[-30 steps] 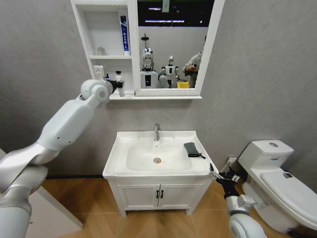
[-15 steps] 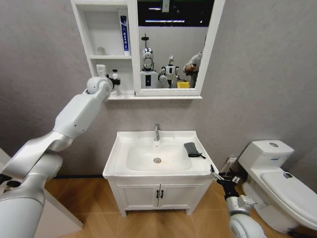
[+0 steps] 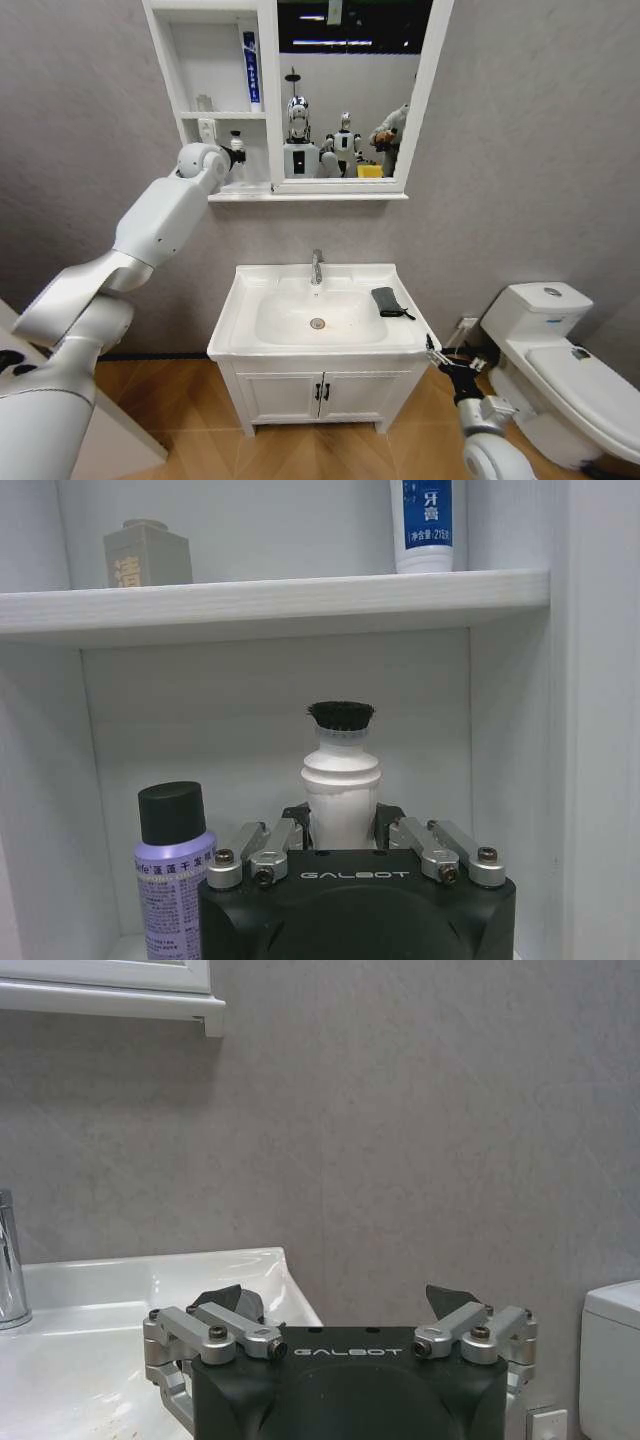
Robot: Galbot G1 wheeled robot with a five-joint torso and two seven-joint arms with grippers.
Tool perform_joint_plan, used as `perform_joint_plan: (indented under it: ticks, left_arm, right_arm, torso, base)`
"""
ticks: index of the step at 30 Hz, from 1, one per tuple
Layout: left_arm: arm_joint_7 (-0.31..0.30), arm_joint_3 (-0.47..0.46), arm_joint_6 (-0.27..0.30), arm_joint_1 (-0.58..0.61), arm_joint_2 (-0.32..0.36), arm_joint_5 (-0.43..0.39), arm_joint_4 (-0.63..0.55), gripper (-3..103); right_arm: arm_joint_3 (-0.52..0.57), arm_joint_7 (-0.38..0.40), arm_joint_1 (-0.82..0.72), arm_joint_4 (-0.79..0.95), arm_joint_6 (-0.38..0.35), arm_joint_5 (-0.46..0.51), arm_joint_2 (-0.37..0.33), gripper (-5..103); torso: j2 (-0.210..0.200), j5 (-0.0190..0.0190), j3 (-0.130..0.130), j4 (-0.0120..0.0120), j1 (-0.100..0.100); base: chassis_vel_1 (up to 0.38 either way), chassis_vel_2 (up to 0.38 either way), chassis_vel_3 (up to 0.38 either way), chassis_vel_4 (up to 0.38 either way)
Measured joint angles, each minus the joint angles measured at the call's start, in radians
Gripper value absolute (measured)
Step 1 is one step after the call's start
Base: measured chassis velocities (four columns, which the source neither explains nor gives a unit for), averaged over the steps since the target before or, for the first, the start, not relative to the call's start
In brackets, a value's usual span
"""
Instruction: Move facial cleanser and shampoo from washbasin to cabinet, then wipe washbasin with towel.
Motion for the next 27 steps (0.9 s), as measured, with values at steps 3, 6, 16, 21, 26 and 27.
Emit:
perform_joint_plan:
  ticks: [3,6,16,21,26,27]
  left_arm:
    - [0.01,0.002,0.003,0.0,0.0,0.0,0.003,32]
    - [0.019,0.005,0.004,0.0,-0.004,0.002,0.008,32]
    - [0.045,0.01,0.004,-0.012,-0.025,0.023,0.041,32]
    - [0.041,0.01,0.009,-0.012,-0.025,0.02,0.039,32]
    - [0.037,0.007,0.015,-0.012,-0.027,0.019,0.045,32]
    - [0.037,0.006,0.019,-0.012,-0.027,0.019,0.047,32]
  right_arm:
    - [0.001,0.0,0.0,-0.001,0.001,0.0,0.006,100]
    - [0.0,0.0,0.001,-0.002,0.001,0.0,0.013,100]
    - [-0.002,0.0,-0.002,-0.004,0.003,-0.002,0.016,100]
    - [-0.002,0.0,-0.002,-0.004,0.003,-0.002,0.017,100]
    - [-0.002,-0.001,-0.004,-0.004,0.004,-0.003,0.018,100]
    - [-0.002,-0.001,-0.004,-0.004,0.005,-0.003,0.018,100]
  torso:
    - [0.0,-0.0001,0.0,0.0001,0.0]
    - [0.0,-0.0001,0.0,0.0,0.0]
    - [0.0,0.0,0.0,-0.0001,0.0]
    - [0.0,0.0,0.0,-0.0001,0.0]
    - [0.0,0.0,0.0,0.0,0.0]
    - [0.0,0.0,0.0,-0.0001,0.0]
  base:
    - [0.0,0.0,0.0,0.0]
    - [0.0,0.0,0.0,0.0]
    - [0.0,0.0,0.0,0.0]
    - [0.0,0.0,0.0,0.0]
    - [0.0,0.0,0.0,0.0]
    - [0.0,0.0,0.0,0.0]
